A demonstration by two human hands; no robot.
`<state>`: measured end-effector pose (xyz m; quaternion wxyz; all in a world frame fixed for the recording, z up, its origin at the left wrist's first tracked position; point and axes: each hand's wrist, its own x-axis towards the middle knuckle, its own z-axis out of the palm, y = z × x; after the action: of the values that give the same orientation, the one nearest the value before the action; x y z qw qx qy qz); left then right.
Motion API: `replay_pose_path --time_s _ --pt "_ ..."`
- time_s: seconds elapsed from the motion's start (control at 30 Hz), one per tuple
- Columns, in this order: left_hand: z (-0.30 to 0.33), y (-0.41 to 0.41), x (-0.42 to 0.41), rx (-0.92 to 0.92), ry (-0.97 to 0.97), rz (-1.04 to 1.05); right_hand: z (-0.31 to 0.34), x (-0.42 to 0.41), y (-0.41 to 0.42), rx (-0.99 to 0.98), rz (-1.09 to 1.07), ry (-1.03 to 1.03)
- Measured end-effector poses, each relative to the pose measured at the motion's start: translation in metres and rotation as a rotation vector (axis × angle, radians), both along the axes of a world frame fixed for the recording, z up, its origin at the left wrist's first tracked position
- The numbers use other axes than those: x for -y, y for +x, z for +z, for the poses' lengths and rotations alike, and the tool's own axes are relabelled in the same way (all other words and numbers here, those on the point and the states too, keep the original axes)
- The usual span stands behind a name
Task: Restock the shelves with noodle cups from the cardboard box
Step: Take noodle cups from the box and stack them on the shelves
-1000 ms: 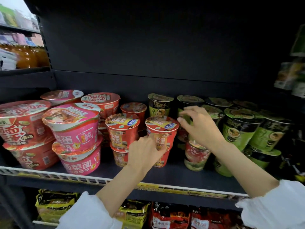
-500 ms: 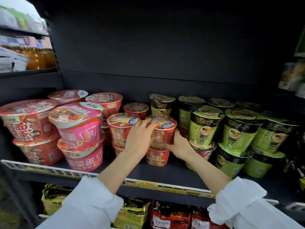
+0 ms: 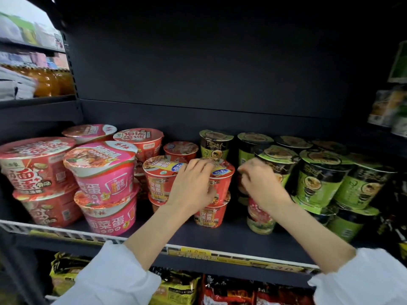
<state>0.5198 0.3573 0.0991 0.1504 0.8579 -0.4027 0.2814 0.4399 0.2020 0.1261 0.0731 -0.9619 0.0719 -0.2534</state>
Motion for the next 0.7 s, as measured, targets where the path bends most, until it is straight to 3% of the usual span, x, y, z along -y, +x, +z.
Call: replay_pose_path --time_s 0.1,0.2,0.33,0.47,0.6,0.7 --pt "0.002 -0.004 0.023 -0.027 -0.115 -0.201 0.031 0.017 -0.013 0.203 -0.007 -0.088" --pt "0.010 -0.014 0.060 -0.285 -0.194 -0.317 0.051 0.036 -0.004 0.115 -0.079 -0.120" --pt "0.018 -0.011 0.109 -0.738 -0.235 -0.235 0.061 0.053 0.010 -0.213 -0.160 -0.039" --pt "0.004 0.008 0.137 -1.131 -0.400 -0.114 0.067 0.057 0.010 -0.328 -0.167 -0.014" --pt "-0.016 0.021 0.145 -1.336 -0.531 -0.076 0.071 0.062 0.010 -0.370 -0.135 -0.045" --pt "-0.024 0.020 0.144 -1.361 -0.548 -0.096 0.070 0.066 0.016 -0.342 -0.128 -0.052"
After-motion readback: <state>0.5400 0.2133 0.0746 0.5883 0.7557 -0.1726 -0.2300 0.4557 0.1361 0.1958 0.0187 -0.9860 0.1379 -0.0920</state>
